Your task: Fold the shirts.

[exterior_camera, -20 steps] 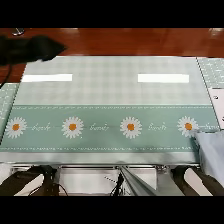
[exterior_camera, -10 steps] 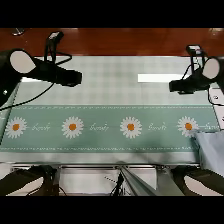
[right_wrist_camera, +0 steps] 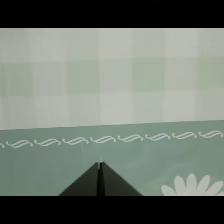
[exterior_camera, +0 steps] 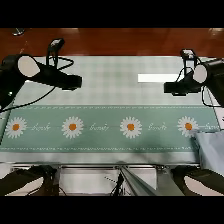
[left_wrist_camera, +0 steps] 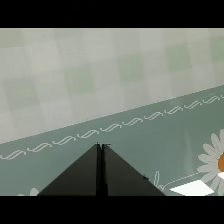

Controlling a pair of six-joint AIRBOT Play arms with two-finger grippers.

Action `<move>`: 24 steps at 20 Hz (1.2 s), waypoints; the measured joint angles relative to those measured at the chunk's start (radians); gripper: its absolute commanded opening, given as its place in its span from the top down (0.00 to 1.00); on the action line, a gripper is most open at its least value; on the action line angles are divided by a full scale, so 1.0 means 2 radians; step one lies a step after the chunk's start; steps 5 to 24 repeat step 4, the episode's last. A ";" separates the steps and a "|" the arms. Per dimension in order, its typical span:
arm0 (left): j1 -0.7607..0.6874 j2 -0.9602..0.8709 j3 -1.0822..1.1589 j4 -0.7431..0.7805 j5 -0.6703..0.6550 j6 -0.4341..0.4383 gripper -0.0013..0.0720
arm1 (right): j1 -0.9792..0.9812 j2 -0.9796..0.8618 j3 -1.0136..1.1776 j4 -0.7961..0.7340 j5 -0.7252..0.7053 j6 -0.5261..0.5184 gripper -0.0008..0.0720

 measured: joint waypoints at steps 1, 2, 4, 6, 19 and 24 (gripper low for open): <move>0.000 0.000 0.000 0.000 0.000 -0.001 0.95 | 0.000 0.000 0.000 0.000 -0.001 0.000 0.95; 0.000 0.000 0.000 0.001 0.000 -0.001 0.95 | 0.000 0.000 -0.001 0.000 -0.001 0.001 0.95; 0.000 0.000 0.000 0.002 0.000 -0.001 0.95 | 0.000 0.000 -0.001 0.000 -0.002 0.002 0.95; 0.000 0.000 0.000 0.002 0.000 -0.001 0.95 | 0.000 0.000 -0.001 0.000 -0.002 0.002 0.95; 0.000 0.000 0.000 0.002 0.000 -0.001 0.95 | 0.000 0.000 -0.001 0.000 -0.002 0.002 0.95; 0.000 0.000 0.000 0.002 0.000 -0.001 0.95 | 0.000 0.000 -0.001 0.000 -0.002 0.002 0.95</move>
